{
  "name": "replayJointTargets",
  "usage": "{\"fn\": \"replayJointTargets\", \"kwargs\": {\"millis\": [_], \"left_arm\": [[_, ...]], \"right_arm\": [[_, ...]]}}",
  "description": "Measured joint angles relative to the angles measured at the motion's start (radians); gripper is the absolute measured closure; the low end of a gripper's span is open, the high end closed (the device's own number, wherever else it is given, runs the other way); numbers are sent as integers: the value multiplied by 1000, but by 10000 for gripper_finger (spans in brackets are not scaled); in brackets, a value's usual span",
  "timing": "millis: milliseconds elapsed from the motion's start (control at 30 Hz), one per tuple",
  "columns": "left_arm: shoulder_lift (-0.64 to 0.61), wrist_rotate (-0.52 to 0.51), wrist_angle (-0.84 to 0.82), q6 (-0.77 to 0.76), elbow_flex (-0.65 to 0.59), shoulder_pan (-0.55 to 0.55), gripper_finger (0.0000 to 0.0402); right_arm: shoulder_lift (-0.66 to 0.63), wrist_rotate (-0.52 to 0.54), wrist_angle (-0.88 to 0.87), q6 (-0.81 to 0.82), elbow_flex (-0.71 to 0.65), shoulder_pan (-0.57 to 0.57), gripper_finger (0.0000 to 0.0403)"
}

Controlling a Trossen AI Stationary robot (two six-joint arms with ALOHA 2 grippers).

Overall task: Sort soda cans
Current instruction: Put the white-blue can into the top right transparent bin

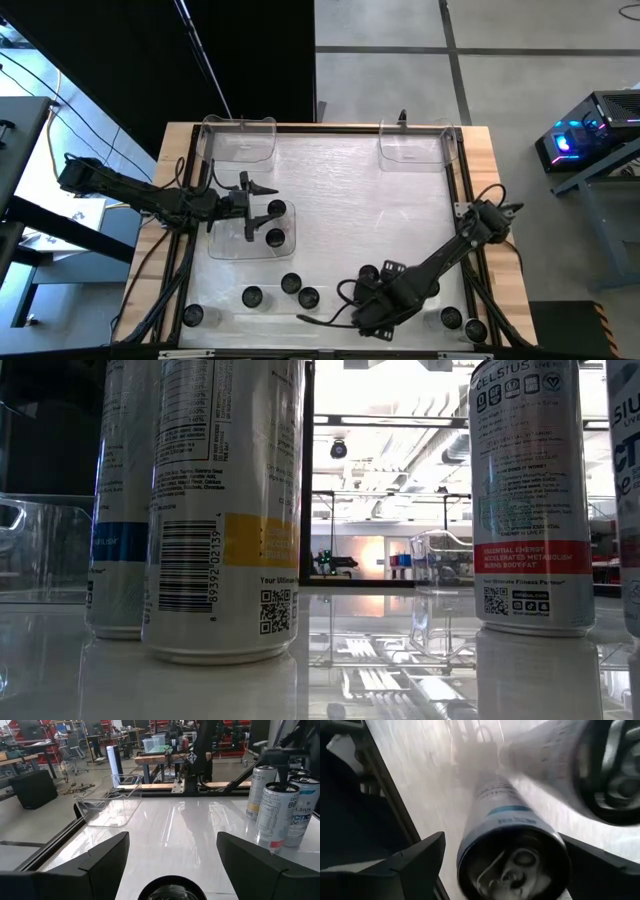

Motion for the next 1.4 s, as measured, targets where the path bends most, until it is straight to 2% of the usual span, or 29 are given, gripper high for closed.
{"fn": "replayJointTargets", "kwargs": {"millis": [133,300,567,833,900,967,1067,1200,1267,1400], "left_arm": [[0,0,0,0,0,0,108],[0,0,3,-3,0,0,108],[0,0,4,-11,0,0,108],[-9,0,6,-22,0,0,108],[-15,0,5,-21,0,0,108],[-23,0,5,-21,0,0,108],[-37,1,3,-21,0,0,108],[-46,0,3,-19,1,-1,108],[-49,0,4,-19,1,-1,108],[-49,0,3,-19,1,-1,108]], "right_arm": [[8,-8,1,-3,0,0,83],[8,-18,-6,-8,5,-9,166],[9,-104,-8,-19,109,-22,166],[9,-98,-13,-55,365,-22,166],[9,-62,-23,-56,440,-25,166],[4,26,-56,-45,498,-29,166],[-76,193,-48,24,439,-55,166],[-134,385,-208,111,435,-102,166],[-154,420,-220,98,426,-145,166],[-173,423,-208,-11,414,-281,166]]}}
